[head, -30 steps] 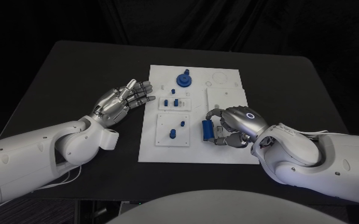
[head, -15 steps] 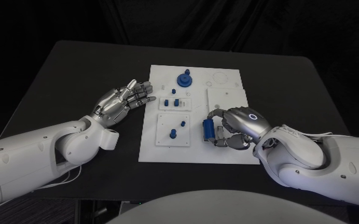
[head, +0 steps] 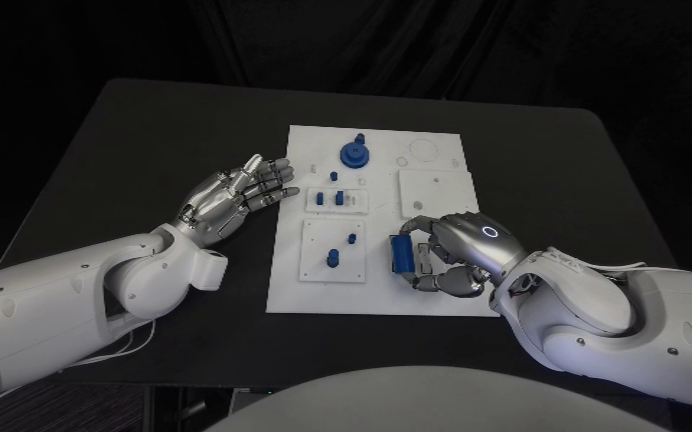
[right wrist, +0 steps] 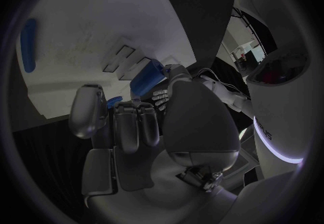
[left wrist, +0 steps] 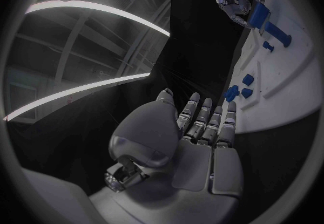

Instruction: Assemble the parts on the task board

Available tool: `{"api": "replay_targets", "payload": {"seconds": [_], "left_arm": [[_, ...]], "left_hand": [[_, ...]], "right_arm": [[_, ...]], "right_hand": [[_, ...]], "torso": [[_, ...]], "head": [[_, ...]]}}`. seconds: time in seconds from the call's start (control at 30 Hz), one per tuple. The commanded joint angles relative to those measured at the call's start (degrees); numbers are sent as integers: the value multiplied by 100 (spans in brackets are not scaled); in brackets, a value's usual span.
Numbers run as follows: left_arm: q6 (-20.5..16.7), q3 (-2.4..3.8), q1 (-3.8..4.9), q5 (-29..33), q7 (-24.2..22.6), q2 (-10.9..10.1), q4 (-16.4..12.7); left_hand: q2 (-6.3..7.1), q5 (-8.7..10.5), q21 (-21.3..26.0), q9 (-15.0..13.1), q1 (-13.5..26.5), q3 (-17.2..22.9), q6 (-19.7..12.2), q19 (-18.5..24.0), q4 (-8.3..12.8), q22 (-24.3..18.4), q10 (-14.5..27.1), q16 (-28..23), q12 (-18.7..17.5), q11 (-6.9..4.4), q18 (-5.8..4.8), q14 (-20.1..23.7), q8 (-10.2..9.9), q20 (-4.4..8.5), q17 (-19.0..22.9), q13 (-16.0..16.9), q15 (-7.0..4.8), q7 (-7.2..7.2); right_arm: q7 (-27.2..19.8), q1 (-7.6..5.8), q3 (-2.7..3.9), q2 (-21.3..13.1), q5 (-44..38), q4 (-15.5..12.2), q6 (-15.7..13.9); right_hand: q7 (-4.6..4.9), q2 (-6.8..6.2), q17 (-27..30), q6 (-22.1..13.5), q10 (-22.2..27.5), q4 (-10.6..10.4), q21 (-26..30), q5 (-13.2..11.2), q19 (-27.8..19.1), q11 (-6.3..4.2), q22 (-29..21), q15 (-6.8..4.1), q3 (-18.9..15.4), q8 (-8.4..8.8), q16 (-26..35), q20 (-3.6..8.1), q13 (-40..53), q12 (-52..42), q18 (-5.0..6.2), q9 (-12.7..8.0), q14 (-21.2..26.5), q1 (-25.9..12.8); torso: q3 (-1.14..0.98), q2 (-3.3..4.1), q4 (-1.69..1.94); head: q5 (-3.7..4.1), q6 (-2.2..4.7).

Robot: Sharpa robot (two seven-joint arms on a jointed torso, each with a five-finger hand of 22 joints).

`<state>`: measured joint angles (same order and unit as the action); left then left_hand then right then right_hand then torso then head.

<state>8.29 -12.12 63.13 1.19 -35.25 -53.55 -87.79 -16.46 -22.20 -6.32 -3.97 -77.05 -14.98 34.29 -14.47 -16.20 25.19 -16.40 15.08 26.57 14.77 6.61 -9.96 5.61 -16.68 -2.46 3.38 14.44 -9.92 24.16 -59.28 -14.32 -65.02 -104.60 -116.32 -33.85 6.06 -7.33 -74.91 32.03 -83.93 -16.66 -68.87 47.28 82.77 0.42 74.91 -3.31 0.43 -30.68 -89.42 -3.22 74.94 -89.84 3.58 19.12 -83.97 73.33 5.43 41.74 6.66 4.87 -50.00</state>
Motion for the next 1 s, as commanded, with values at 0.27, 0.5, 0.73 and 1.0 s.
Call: {"api": "replay_targets", "payload": {"seconds": [0.27,0.5,0.73,1.0], "left_arm": [[96,4,-14,-11,-18,-12,-25],[94,4,-14,-11,-4,-14,-26],[104,4,-14,-11,5,-1,-21],[104,4,-14,-11,11,-8,-19]], "left_hand": [[3,-31,-22,-5,-60,39,9,0,-14,12,-25,23,37,37,-77,12,20,-10,-10,8,42,-397],[3,-31,-22,-5,-60,39,9,0,-14,12,-25,23,37,37,-77,12,20,-10,-10,8,42,-397],[4,-32,-24,-6,-60,43,13,-4,-14,14,-30,29,39,41,-82,11,23,-10,-10,8,47,-403],[4,-32,-24,-6,-60,43,13,-4,-14,14,-30,29,39,41,-82,11,23,-10,-10,8,47,-403]], "right_arm": [[349,23,1,20,-51,55,183],[431,23,1,37,-51,94,218],[517,24,1,53,-51,131,319],[597,24,1,78,-51,150,445]], "right_hand": [[46,11,-1261,-159,-607,4,141,-609,-56,44,889,42,36,63,53,-3,1506,-16,106,-324,-536,-38],[70,46,-1203,-177,-607,8,212,-850,-78,66,872,60,46,122,80,-22,1506,-16,119,-455,-519,-2],[70,49,-1300,-237,-607,4,91,-1005,-27,65,907,60,26,188,35,-25,1506,-16,95,-565,-547,0],[75,-33,-1242,-373,-607,-5,182,-1689,-51,73,884,71,-116,344,62,-34,1506,-16,113,-838,-532,18]], "torso": [[7,0,-2],[5,5,15],[1,7,16],[1,3,-1]], "head": [[-30,0],[-6,0],[-4,0],[-35,0]]}}
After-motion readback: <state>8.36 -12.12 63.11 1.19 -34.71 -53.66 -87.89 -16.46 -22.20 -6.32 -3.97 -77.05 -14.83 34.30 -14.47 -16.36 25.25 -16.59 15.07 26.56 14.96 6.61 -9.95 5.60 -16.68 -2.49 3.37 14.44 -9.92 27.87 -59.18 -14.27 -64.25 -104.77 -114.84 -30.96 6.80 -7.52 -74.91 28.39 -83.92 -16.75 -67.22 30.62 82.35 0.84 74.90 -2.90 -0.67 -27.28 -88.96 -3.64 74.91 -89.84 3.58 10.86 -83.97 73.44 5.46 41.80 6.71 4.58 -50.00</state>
